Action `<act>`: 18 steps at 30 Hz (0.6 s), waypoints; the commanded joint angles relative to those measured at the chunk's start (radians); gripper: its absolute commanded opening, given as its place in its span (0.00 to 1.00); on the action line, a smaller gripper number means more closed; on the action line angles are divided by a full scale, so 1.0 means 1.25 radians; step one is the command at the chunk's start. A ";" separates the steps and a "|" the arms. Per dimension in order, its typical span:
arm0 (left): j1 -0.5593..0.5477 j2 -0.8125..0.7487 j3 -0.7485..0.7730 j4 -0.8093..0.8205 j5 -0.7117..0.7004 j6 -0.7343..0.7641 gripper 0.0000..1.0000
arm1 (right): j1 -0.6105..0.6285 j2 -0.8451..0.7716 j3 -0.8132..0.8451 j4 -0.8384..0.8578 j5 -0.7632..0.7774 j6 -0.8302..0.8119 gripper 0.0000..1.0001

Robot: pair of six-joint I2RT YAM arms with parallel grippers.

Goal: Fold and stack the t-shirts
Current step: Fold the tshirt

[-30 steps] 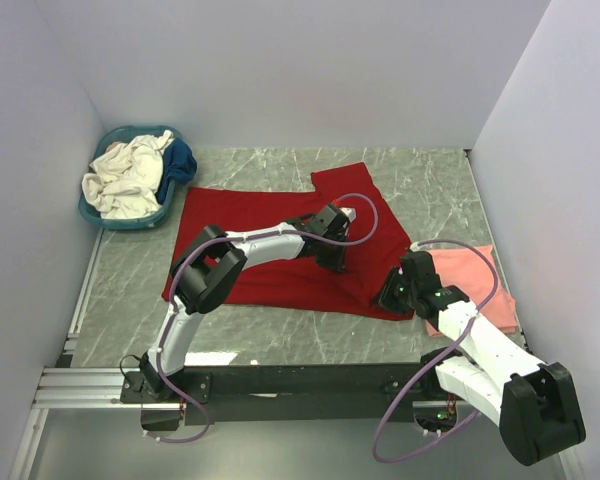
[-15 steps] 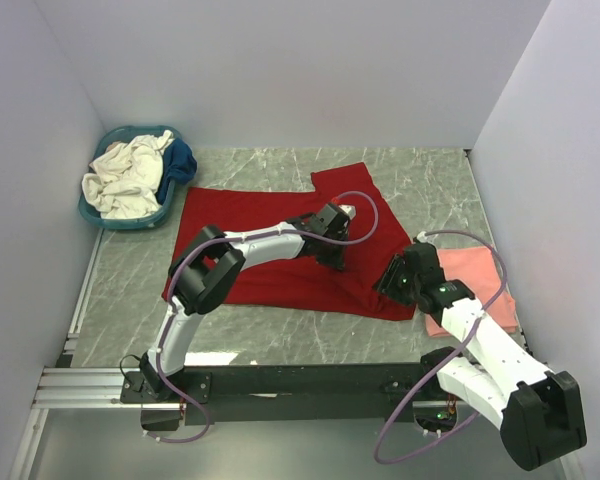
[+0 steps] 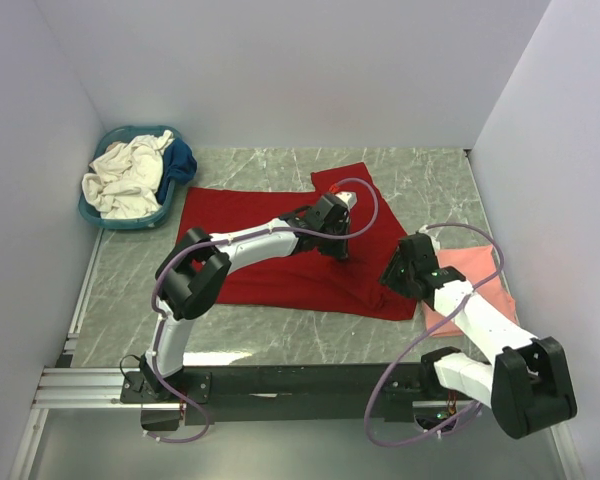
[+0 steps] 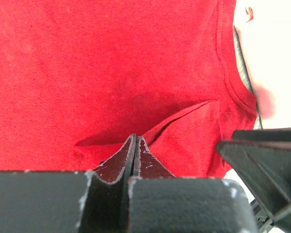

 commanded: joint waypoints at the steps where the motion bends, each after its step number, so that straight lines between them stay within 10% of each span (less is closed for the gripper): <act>1: -0.004 -0.037 0.002 0.016 -0.018 0.003 0.01 | -0.018 0.021 0.041 0.050 0.045 0.010 0.50; 18: -0.003 -0.039 0.002 0.010 -0.028 -0.008 0.01 | -0.066 0.130 0.037 0.117 0.051 0.011 0.45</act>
